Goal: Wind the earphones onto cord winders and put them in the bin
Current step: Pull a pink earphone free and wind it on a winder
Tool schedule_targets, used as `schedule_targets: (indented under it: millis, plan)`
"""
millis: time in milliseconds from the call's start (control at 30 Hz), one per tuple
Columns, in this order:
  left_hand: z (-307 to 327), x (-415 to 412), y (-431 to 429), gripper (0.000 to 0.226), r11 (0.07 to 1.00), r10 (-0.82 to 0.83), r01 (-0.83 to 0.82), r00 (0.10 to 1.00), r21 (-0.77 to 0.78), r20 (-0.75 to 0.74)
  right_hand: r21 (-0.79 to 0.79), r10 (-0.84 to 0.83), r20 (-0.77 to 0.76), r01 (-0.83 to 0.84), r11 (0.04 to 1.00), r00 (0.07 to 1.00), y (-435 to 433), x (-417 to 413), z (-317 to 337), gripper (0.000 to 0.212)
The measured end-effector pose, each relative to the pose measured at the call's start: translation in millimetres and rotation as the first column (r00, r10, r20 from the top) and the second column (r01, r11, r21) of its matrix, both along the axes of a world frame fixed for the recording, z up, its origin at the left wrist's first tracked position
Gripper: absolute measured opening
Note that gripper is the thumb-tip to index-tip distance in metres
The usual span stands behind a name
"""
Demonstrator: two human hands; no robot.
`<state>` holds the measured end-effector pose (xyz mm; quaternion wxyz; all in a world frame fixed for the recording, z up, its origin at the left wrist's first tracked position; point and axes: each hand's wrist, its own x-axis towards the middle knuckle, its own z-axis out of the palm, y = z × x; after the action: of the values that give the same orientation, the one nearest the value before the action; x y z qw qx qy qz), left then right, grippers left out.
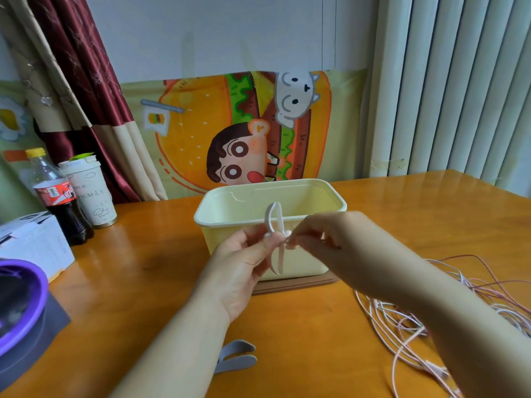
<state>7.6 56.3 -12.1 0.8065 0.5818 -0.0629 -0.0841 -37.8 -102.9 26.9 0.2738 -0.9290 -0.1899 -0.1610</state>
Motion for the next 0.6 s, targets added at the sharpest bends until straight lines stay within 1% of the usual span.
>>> schedule_targets:
  millis: [67,133,200,300,400,500,567,600]
  plan:
    - [1,-4,-2,0.033,0.994,-0.101,0.099,0.994,0.046,0.045,0.068,-0.07,0.066,0.066,0.996,0.995,-8,3,3,0.015]
    - [2,-8,-4,0.039,0.982,-0.17,0.161,0.982,0.101,0.086,0.12,-0.126,0.133,0.111,0.987,0.983,-14,4,5,0.005]
    - [2,-10,-7,0.046,0.975,-0.189,0.173,0.975,0.139,0.117,0.168,-0.149,0.185,0.119,0.979,0.971,-18,4,7,0.01]
    - [4,-10,-6,0.051,0.973,-0.191,0.164,0.968,0.164,0.165,0.252,-0.149,0.207,0.095,0.963,0.967,-21,5,8,0.009]
    - [7,-8,-2,0.04,0.967,-0.207,0.163,0.95,0.195,0.232,0.297,-0.147,0.223,0.077,0.952,0.964,-22,7,7,0.008]
    - [9,-7,1,0.032,0.945,-0.255,0.173,0.92,0.278,0.296,0.343,-0.13,0.18,0.062,0.937,0.975,-24,11,5,0.007]
    - [12,-8,3,0.027,0.936,-0.272,0.163,0.899,0.312,0.344,0.468,-0.038,0.074,-0.002,0.884,0.997,-28,12,1,0.017]
    - [14,-9,4,0.025,0.932,-0.281,0.163,0.889,0.324,0.363,0.562,0.04,0.017,-0.042,0.826,0.999,-29,13,0,0.023]
